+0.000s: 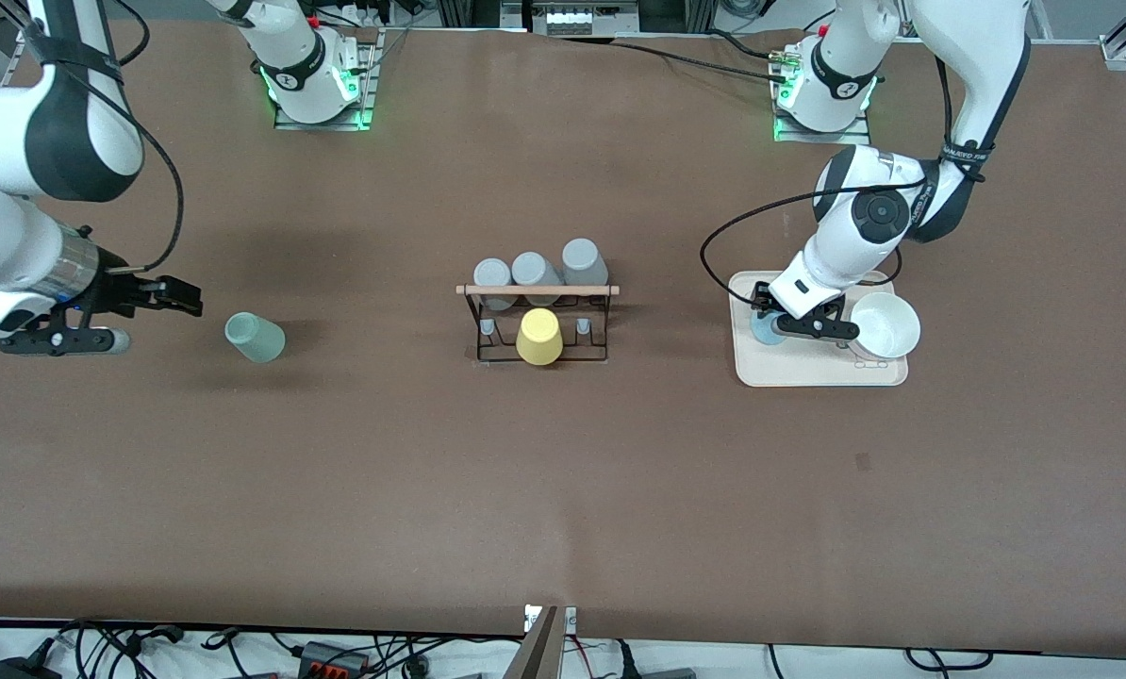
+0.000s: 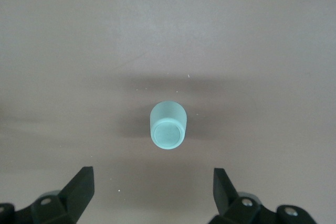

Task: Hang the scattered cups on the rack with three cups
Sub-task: 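Carry the cup to the rack while the right gripper grasps the teal cup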

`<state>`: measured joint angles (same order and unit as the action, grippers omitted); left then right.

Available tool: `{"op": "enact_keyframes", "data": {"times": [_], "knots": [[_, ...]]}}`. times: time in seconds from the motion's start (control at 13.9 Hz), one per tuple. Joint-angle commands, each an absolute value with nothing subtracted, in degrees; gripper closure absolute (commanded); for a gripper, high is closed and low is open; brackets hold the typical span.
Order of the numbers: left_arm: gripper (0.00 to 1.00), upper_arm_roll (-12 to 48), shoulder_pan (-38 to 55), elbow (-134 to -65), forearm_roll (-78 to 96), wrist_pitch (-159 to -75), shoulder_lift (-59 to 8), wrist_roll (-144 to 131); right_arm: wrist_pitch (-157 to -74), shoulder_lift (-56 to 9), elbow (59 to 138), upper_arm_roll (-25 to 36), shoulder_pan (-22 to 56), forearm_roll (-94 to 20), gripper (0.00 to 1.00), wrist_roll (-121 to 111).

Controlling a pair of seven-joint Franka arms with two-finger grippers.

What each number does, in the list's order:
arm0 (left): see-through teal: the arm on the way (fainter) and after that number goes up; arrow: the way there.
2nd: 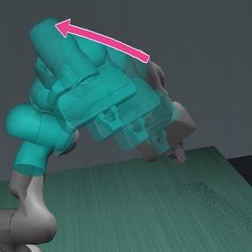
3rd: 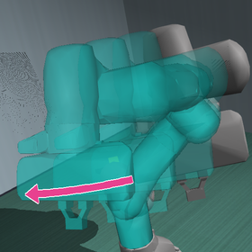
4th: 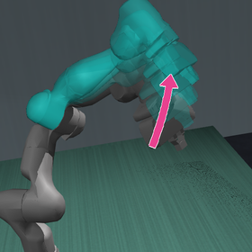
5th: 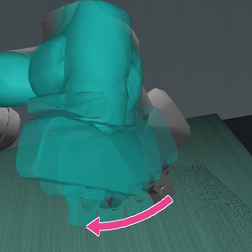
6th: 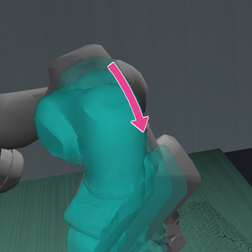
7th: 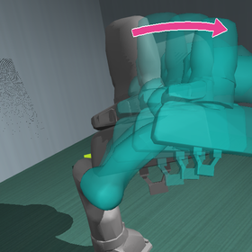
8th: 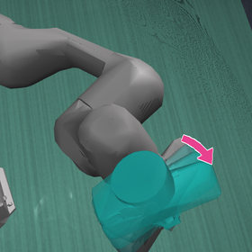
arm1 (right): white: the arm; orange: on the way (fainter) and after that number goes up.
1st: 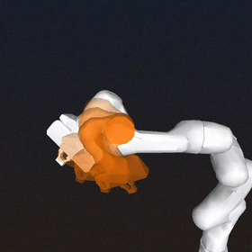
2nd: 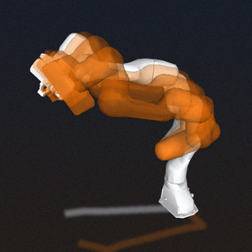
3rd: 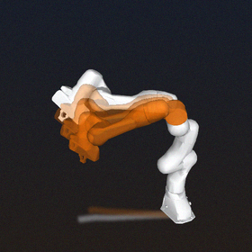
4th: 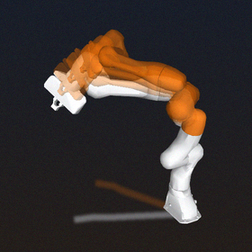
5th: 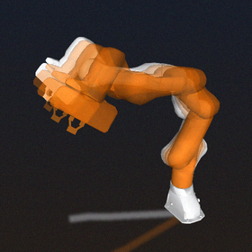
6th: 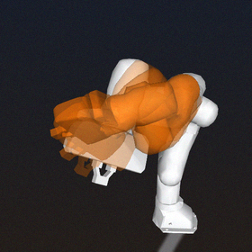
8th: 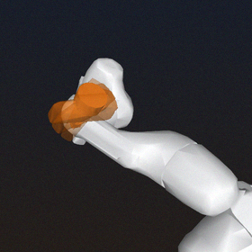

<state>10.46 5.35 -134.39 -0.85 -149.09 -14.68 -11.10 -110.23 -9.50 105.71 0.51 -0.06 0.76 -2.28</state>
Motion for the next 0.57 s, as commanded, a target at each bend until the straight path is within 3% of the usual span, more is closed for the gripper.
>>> {"op": "enact_keyframes", "data": {"times": [0.0, 0.36, 0.5], "knots": [[0.66, 10.4, 5.5, -131.3, -0.7, -142.5, -11.7, -11.1, -111.9, -9.4, 108.5, 0.4, 0.3, 1.8, 0.0, -1.8], [0.69, 12.8, 6.2, -105.2, -0.6, -117.5, -16.0, -11.7, -115.8, -14.4, 108.5, 0.4, 0.1, 2.8, 0.0, -1.7], [0.69, 13.2, 8.9, -97.2, -0.5, -114.9, -18.7, -13.0, -117.9, -17.3, 108.5, 0.4, -0.3, 2.8, 0.0, -1.6]]}}
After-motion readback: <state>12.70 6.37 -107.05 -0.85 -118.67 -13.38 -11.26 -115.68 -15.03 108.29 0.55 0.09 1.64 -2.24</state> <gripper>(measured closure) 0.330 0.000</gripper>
